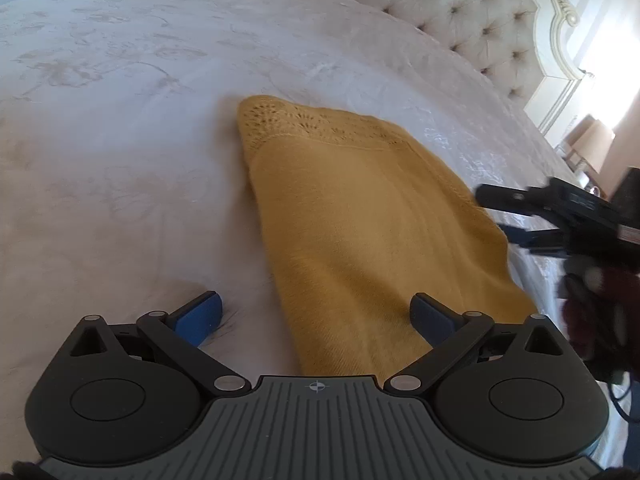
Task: Fold small clothes
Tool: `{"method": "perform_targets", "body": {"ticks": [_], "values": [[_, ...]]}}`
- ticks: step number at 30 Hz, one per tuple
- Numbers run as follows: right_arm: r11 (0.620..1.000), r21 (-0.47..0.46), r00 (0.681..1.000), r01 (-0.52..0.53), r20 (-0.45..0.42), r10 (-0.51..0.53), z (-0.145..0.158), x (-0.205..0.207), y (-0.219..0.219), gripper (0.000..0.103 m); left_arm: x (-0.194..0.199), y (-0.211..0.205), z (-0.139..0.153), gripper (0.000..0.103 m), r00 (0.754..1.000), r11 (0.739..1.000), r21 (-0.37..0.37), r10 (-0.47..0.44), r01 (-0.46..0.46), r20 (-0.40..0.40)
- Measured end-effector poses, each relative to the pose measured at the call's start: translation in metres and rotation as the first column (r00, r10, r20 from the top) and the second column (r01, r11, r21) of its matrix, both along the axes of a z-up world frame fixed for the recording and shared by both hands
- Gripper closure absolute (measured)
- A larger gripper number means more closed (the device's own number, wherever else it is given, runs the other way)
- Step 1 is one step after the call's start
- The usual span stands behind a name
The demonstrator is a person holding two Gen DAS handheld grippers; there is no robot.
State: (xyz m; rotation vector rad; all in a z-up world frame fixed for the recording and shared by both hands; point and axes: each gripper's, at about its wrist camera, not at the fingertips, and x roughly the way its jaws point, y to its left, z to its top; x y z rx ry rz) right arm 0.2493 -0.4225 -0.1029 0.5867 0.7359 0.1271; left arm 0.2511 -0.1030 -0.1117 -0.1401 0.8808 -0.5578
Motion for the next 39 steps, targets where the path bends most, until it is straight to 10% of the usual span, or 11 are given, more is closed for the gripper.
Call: {"method": "perform_targets", "body": {"ticks": [10,27,30,32,39], "values": [[0.977,0.214,0.999,-0.029,0.040,0.021,-0.028,0.033,-0.013,0.006,0.020,-0.031,-0.004,0.001,0.998,0.997,0.033,-0.066,0.066,0.007],[0.991,0.108,0.996,-0.082,0.027,0.080,-0.024,0.053,0.002,0.020,0.021,-0.047,0.000,0.004,0.998,0.990,0.128,-0.058,0.059,-0.009],[0.992,0.110,0.998,-0.069,0.015,0.067,-0.025,0.050,-0.002,0.042,0.020,-0.046,0.003,0.024,0.999,0.991,0.130,-0.043,0.043,0.001],[0.992,0.102,0.997,-0.074,0.009,0.073,-0.024,0.049,-0.001,0.054,0.019,-0.040,0.006,0.070,0.998,0.996,0.071,-0.054,0.055,-0.018],[0.998,0.056,0.999,-0.030,-0.010,0.031,-0.006,0.035,0.017,0.065,0.015,-0.025,0.020,0.084,0.993,0.996,0.009,-0.089,0.090,-0.072]]}}
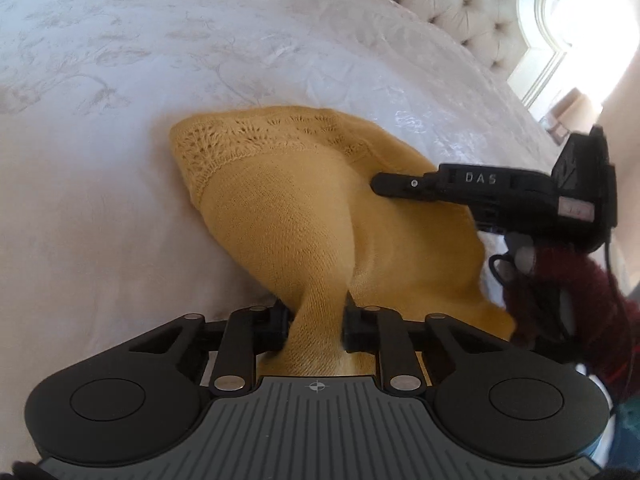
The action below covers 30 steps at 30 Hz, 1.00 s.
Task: Fold small clothes
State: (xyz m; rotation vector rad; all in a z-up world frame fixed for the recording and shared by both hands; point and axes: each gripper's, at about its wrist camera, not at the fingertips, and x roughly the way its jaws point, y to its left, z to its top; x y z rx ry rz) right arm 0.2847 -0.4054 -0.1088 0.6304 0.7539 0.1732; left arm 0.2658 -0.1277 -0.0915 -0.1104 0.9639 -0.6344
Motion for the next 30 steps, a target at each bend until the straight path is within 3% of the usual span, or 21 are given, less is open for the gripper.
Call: {"method": "perform_targets", "body": {"ticks": [4,13,20,22,23,26,27,28,30], "values": [[0.998,0.058,1.000,0.025,-0.019,-0.024,0.006,-0.017,0.008,0.065,-0.013,0.016,0.011,0.086,1.000,1.000,-0.025,-0.014,0.014,-0.021],[0.997,0.034,0.997,-0.067,0.028,0.066,0.051,-0.082,0.061,0.067,-0.068,0.066,0.049,0.086,0.997,0.996,-0.051,-0.075,0.074,-0.003],[0.985,0.152,0.995,-0.087,0.062,0.078,0.077,-0.155,0.099,0.067,-0.124,0.129,0.081,0.086,0.996,0.989,-0.124,-0.079,0.075,-0.033],[0.985,0.149,0.995,-0.087,0.062,0.079,0.071,-0.168,0.111,0.067,-0.138,0.138,0.075,0.085,0.996,0.990,-0.130,-0.071,0.063,-0.058],[0.990,0.103,0.994,-0.097,0.061,0.091,0.067,-0.172,0.118,0.066,-0.145,0.138,0.067,0.082,0.996,0.992,-0.108,-0.065,0.058,-0.068],[0.993,-0.068,0.995,-0.094,-0.023,0.092,0.030,-0.173,0.141,0.061,-0.161,0.129,0.018,0.077,0.992,0.996,0.063,-0.051,0.058,-0.114],[0.991,-0.101,0.995,-0.089,-0.046,0.085,0.016,-0.174,0.145,0.054,-0.166,0.126,-0.003,0.076,0.988,0.990,0.129,-0.043,0.062,-0.147],[0.992,-0.101,0.997,-0.077,-0.035,0.074,0.007,-0.178,0.145,0.050,-0.172,0.125,-0.019,0.075,0.987,0.986,0.150,-0.044,0.067,-0.152],[0.999,-0.038,0.999,-0.035,-0.005,0.035,0.001,-0.190,0.136,0.046,-0.189,0.130,-0.022,0.073,0.997,0.991,0.120,-0.047,0.055,-0.066]]}}
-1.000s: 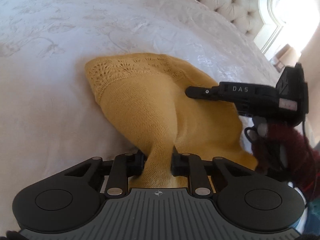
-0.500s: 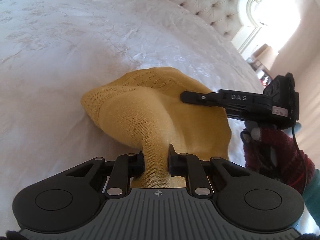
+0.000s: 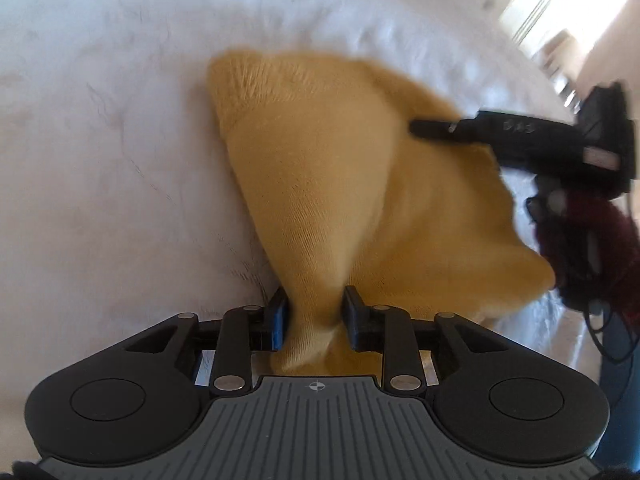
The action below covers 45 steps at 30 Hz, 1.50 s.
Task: Fold small clothes
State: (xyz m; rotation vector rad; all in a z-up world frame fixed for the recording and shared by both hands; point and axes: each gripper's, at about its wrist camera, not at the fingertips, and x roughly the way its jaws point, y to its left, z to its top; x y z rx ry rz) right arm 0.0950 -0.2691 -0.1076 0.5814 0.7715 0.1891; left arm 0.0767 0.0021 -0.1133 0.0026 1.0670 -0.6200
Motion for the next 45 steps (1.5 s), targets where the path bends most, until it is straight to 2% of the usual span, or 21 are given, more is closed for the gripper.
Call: {"method": "perform_targets", "body": {"ticks": [1,4,9,11,16,17,18,19,20,22,23,24,27,30,32,33,34,36,38,40,45], "values": [[0.999,0.038,1.000,0.008,0.001,-0.008,0.000,-0.005,-0.004,0.040,-0.003,0.000,0.001,0.070,1.000,1.000,0.002,-0.010,0.010,-0.001],[0.994,0.109,1.000,-0.010,0.007,0.010,-0.002,-0.025,-0.008,0.032,-0.004,0.007,0.005,0.068,1.000,0.999,-0.035,0.005,-0.006,-0.009],[0.979,0.197,0.998,-0.056,-0.030,0.063,-0.009,-0.071,-0.005,0.032,0.024,0.019,0.014,0.060,0.993,0.985,-0.129,0.118,-0.115,0.008],[0.967,0.247,0.997,-0.061,-0.037,0.073,-0.013,-0.084,-0.006,0.032,0.033,0.020,0.015,0.051,0.987,0.970,-0.185,0.162,-0.160,-0.005],[0.949,0.302,0.994,-0.090,-0.038,0.106,-0.019,-0.094,0.002,0.032,0.066,0.006,0.002,0.046,0.977,0.948,-0.237,0.204,-0.213,-0.063],[0.948,0.302,0.993,-0.098,-0.038,0.115,-0.020,-0.092,0.005,0.033,0.073,0.002,-0.002,0.043,0.973,0.941,-0.249,0.214,-0.228,-0.084],[0.947,0.302,0.991,-0.106,-0.042,0.124,-0.021,-0.089,0.006,0.043,0.080,0.005,-0.003,0.042,0.969,0.934,-0.259,0.226,-0.245,-0.101],[0.947,0.301,0.989,-0.114,-0.052,0.136,-0.022,-0.085,0.009,0.058,0.087,0.001,-0.006,0.039,0.965,0.927,-0.272,0.238,-0.260,-0.113],[0.951,0.284,0.987,-0.119,-0.066,0.144,-0.022,-0.082,0.012,0.071,0.090,0.003,-0.008,0.038,0.961,0.919,-0.283,0.249,-0.273,-0.119],[0.974,0.164,0.983,-0.157,-0.072,0.171,-0.012,-0.080,0.023,0.078,0.094,0.002,-0.009,0.040,0.958,0.918,-0.276,0.263,-0.284,-0.112],[0.980,0.071,0.979,-0.185,-0.071,0.190,-0.002,-0.081,0.030,0.079,0.092,0.001,-0.005,0.060,0.963,0.930,-0.250,0.258,-0.269,-0.076],[0.978,-0.023,0.976,-0.207,-0.075,0.204,0.009,-0.083,0.036,0.079,0.085,0.001,0.004,0.066,0.971,0.950,-0.207,0.238,-0.235,-0.013],[0.950,-0.192,0.967,-0.245,-0.115,0.226,0.024,-0.086,0.047,0.080,0.073,-0.016,0.017,0.066,0.981,0.990,-0.052,0.135,-0.129,0.142],[0.939,-0.238,0.965,-0.248,-0.143,0.219,0.015,-0.087,0.054,0.079,0.064,-0.030,0.015,0.060,0.971,0.994,0.058,0.074,-0.089,0.225],[0.935,-0.266,0.969,-0.233,-0.138,0.203,0.021,-0.090,0.055,0.068,0.058,-0.028,0.020,0.052,0.961,0.991,0.085,0.075,-0.101,0.266],[0.930,-0.299,0.975,-0.214,-0.121,0.185,0.027,-0.095,0.056,0.056,0.056,-0.025,0.025,0.052,0.955,0.990,0.083,0.088,-0.116,0.282],[0.918,-0.345,0.980,-0.198,-0.100,0.173,0.035,-0.098,0.058,0.049,0.053,-0.020,0.030,0.050,0.949,0.988,0.078,0.104,-0.133,0.297],[0.883,-0.444,0.987,-0.154,-0.026,0.159,0.052,-0.106,0.061,0.044,0.046,-0.011,0.039,0.047,0.931,0.982,0.086,0.131,-0.170,0.341],[0.852,-0.514,0.986,-0.101,0.062,0.155,0.066,-0.108,0.065,0.035,0.044,-0.012,0.045,0.034,0.912,0.976,0.100,0.140,-0.192,0.386],[0.835,-0.548,0.976,-0.056,0.147,0.162,0.072,-0.102,0.069,0.025,0.044,-0.011,0.048,0.033,0.901,0.974,0.100,0.145,-0.202,0.409],[0.823,-0.568,0.955,-0.020,0.232,0.183,0.067,-0.044,0.082,0.023,0.054,-0.015,0.040,0.033,0.912,0.969,0.106,0.171,-0.225,0.373]]}}
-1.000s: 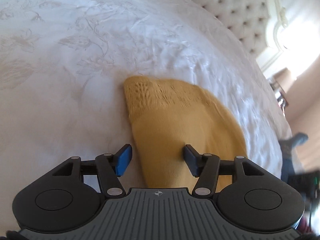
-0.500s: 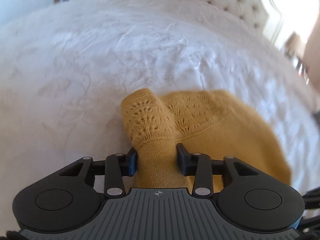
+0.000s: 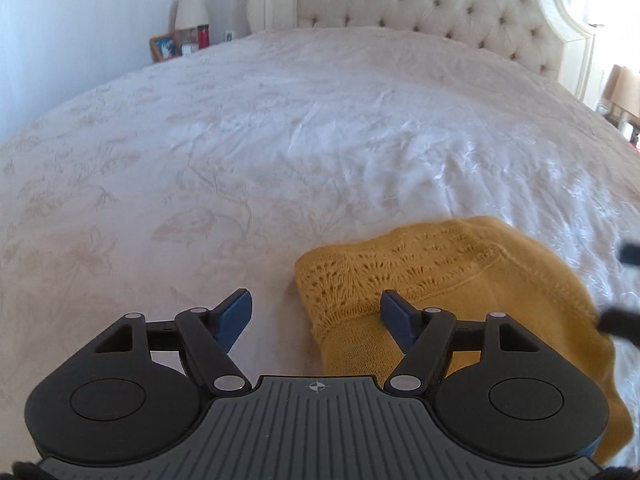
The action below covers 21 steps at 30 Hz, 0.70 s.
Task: Fold small clothes
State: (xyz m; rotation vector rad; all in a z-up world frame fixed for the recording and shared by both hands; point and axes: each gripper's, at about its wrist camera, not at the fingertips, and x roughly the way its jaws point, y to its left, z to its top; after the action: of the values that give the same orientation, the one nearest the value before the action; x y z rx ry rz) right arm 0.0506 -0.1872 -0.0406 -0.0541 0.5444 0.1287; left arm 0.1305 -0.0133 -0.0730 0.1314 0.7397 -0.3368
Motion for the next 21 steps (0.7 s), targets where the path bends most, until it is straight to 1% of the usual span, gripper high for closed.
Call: {"method": "perform_targets", "body": {"ticks": [2,4,6,7,8,10,11,13,14,16,17,19,21], "values": [[1.000,0.010,1.000,0.019,0.002,-0.019,-0.006,0.025,-0.001,0.023,0.004,-0.004,-0.003,0.033,1.000,1.000,-0.002,-0.003,0.003,-0.008],[0.997,0.015,0.997,0.072,-0.026,-0.072,-0.015,0.050,-0.009,0.023,0.006,-0.008,-0.006,0.033,1.000,1.000,0.012,-0.013,0.013,-0.008],[0.990,0.012,0.986,0.143,-0.093,-0.141,-0.025,0.044,-0.027,0.025,0.007,-0.011,-0.011,0.032,1.000,0.999,0.030,-0.023,0.023,-0.005],[0.984,0.001,0.975,0.177,-0.136,-0.176,-0.035,0.046,-0.035,0.025,0.008,-0.011,-0.014,0.030,1.000,0.999,0.033,-0.025,0.025,-0.009],[0.979,0.010,0.966,0.205,-0.161,-0.201,-0.043,0.047,-0.044,0.024,0.009,-0.011,-0.017,0.026,1.000,0.999,0.028,-0.026,0.027,-0.016],[0.962,0.085,0.952,0.259,-0.191,-0.240,-0.052,0.039,-0.063,0.020,0.011,-0.008,-0.025,0.019,0.999,1.000,0.015,-0.023,0.024,-0.032],[0.953,0.110,0.945,0.284,-0.198,-0.259,-0.052,0.034,-0.069,0.020,0.012,-0.006,-0.027,0.017,0.999,1.000,0.015,-0.019,0.020,-0.036],[0.944,0.088,0.935,0.317,-0.195,-0.296,-0.048,0.026,-0.074,0.020,0.012,-0.005,-0.027,0.016,0.999,1.000,0.010,-0.010,0.011,-0.040],[0.943,0.095,0.936,0.319,-0.188,-0.297,-0.046,0.021,-0.077,0.020,0.011,-0.004,-0.025,0.017,0.999,1.000,0.008,-0.007,0.007,-0.038],[0.938,0.141,0.942,0.316,-0.162,-0.293,-0.035,0.008,-0.081,0.020,0.003,-0.004,-0.017,0.017,1.000,1.000,0.014,-0.009,0.009,-0.022],[0.942,0.146,0.949,0.302,-0.141,-0.282,-0.028,0.000,-0.079,0.020,-0.003,-0.003,-0.012,0.017,1.000,1.000,0.017,-0.013,0.013,-0.008],[0.959,0.124,0.964,0.255,-0.103,-0.244,-0.015,-0.014,-0.069,0.020,-0.018,-0.002,-0.005,0.017,1.000,1.000,0.016,-0.022,0.022,0.007],[0.973,0.119,0.978,0.197,-0.094,-0.186,-0.006,-0.027,-0.055,0.019,-0.035,-0.002,-0.001,0.017,1.000,1.000,0.003,-0.027,0.027,0.007]]}}
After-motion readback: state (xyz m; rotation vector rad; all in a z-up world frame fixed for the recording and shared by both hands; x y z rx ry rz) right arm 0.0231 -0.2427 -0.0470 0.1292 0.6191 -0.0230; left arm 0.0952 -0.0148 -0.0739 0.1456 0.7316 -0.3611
